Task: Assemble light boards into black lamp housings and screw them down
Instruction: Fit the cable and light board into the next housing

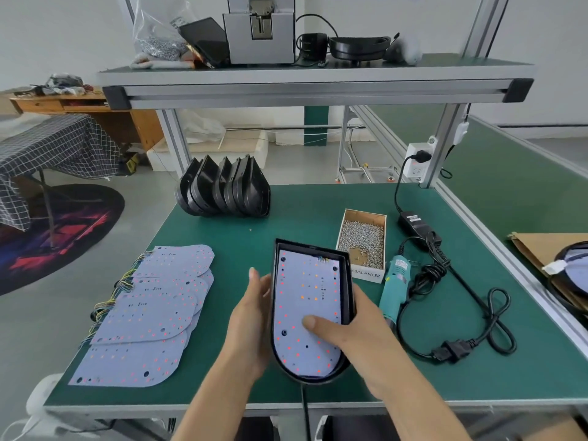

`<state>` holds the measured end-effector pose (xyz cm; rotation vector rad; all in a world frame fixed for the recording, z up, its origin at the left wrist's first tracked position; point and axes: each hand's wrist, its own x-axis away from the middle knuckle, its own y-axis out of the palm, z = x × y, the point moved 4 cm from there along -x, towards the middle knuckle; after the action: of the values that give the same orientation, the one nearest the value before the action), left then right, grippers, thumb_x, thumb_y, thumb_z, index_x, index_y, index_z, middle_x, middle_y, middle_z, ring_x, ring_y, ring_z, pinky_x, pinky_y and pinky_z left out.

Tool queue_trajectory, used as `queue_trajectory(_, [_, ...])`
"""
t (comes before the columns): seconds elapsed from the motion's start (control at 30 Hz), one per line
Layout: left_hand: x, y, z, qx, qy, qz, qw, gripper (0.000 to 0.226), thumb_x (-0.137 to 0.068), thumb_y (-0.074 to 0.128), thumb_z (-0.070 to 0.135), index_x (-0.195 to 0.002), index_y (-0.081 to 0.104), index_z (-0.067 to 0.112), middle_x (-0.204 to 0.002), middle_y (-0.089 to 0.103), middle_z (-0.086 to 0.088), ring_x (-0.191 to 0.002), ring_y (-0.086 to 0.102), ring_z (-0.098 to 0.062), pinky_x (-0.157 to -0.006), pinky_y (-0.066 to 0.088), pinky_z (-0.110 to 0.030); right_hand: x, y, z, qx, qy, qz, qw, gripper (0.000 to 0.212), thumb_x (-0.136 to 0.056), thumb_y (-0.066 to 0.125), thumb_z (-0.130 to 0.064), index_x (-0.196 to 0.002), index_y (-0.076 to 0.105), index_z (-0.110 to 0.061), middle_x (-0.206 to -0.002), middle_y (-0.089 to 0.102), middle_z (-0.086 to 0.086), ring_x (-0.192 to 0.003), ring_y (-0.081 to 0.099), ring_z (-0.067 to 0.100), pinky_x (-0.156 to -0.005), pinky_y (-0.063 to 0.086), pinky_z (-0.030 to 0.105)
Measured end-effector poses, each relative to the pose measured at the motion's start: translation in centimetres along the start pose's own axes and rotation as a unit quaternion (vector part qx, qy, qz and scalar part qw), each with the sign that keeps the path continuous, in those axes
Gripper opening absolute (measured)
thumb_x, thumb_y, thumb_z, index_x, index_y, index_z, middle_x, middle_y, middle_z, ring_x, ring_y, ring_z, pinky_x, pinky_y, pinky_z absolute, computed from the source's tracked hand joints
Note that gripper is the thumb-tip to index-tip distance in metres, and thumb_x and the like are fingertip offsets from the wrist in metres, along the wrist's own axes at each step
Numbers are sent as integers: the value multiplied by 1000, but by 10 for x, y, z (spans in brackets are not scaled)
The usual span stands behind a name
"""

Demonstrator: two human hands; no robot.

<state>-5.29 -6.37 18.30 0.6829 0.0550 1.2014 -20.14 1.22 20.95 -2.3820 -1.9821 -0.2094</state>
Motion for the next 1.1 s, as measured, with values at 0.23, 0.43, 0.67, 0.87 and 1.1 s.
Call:
queue_trajectory(0.23, [15,-26,-9,-391,173,174,887,16,-96,66,45,-109,63,37,-107,70,18,-102,63,6,-80,44,-7,-42,-9,33,166,21,31,985,63,-71,95,-14,-125,62,-21,-121,75,-8,-111,72,11,-102,55,45])
queue_trajectory(0.43, [9,-28,-16,-515,123,179,829,34,-88,77,31,-111,54,26,-94,66,14,-85,60,0,-62,41,-10,-52,-9,28,329,20,55,942,66,-72,90,-35,-127,55,-26,-124,68,-9,-114,64,17,-90,51,34])
queue_trajectory(0.67, [-6,-23,-10,-550,52,159,818,26,-88,74,37,-94,55,20,-98,64,4,-86,60,-11,-62,40,-23,-52,-12,23,377,26,37,925,70,-79,87,-39,-136,51,-20,-131,65,-3,-123,60,24,-94,49,35])
queue_trajectory(0.87, [-2,-21,-9,-507,50,161,845,23,-86,77,33,-96,60,21,-93,71,4,-88,68,-21,-80,57,-41,-39,-15,16,456,32,56,888,56,-87,75,-52,-124,53,-17,-121,51,5,-121,52,29,-98,48,40])
queue_trajectory(1.1, [2,-17,-8,-452,60,163,875,30,-86,78,47,-101,67,24,-86,77,7,-88,72,-11,-79,56,-31,-19,-87,-4,536,51,286,793,55,-95,55,-64,-122,54,-16,-107,63,7,-91,61,35,-68,39,37])
